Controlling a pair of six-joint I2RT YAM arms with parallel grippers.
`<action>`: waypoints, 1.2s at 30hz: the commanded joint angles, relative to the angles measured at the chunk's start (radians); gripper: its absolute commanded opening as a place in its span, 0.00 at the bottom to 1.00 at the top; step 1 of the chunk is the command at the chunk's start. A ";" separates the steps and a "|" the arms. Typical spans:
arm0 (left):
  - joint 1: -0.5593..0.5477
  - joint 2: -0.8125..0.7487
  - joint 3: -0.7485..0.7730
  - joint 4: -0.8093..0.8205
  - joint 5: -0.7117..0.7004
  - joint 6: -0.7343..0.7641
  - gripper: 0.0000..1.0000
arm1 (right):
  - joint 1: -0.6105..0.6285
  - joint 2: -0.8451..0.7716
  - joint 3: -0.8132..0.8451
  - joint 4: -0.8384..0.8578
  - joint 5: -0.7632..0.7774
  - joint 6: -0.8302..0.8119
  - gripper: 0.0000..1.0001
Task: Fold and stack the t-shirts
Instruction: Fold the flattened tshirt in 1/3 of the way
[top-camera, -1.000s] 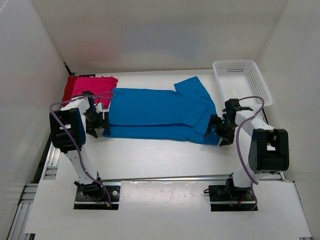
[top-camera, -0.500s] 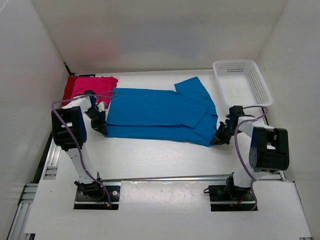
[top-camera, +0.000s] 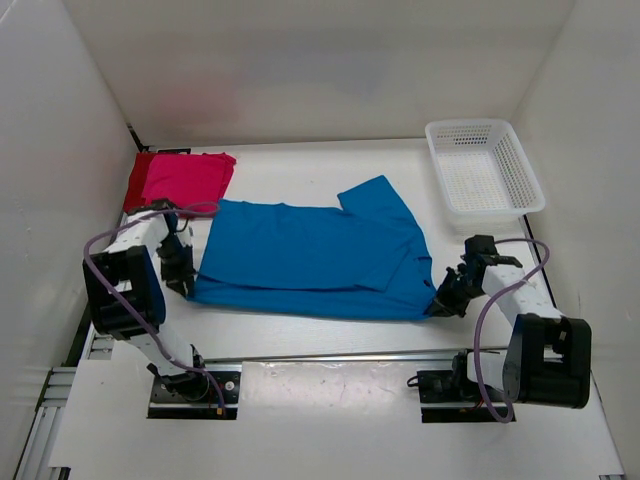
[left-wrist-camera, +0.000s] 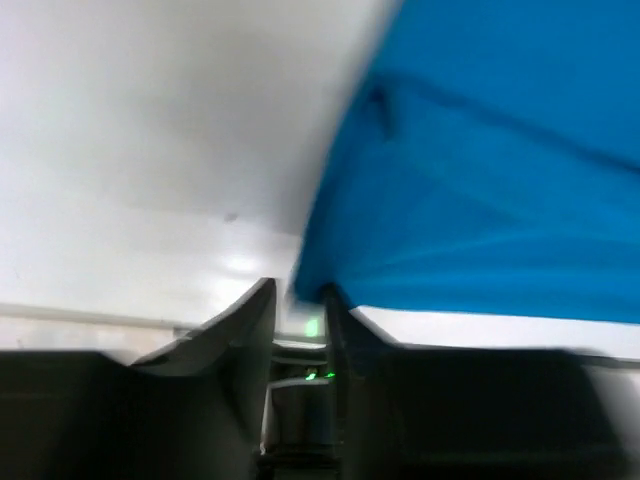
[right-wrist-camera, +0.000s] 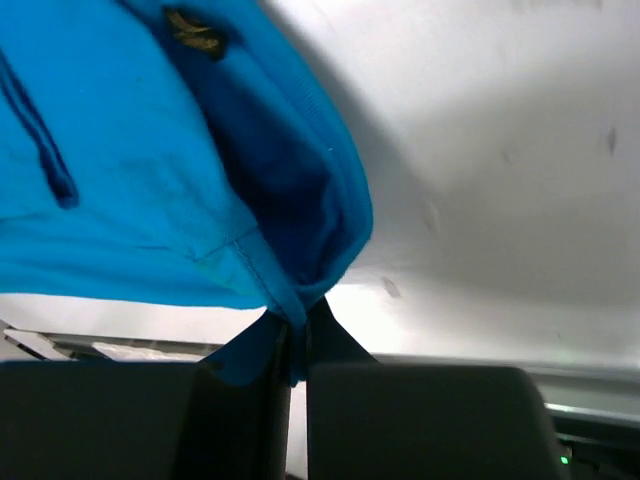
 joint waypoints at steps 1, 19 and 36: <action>0.001 -0.028 -0.094 -0.013 -0.194 0.006 0.40 | -0.007 -0.038 -0.043 -0.070 0.029 0.017 0.01; -0.846 -0.095 -0.128 0.328 -0.342 0.006 0.60 | -0.007 -0.038 -0.063 -0.041 0.035 0.038 0.10; -0.980 0.053 -0.105 0.546 -0.542 0.006 0.76 | -0.007 -0.076 -0.072 -0.031 0.026 0.038 0.10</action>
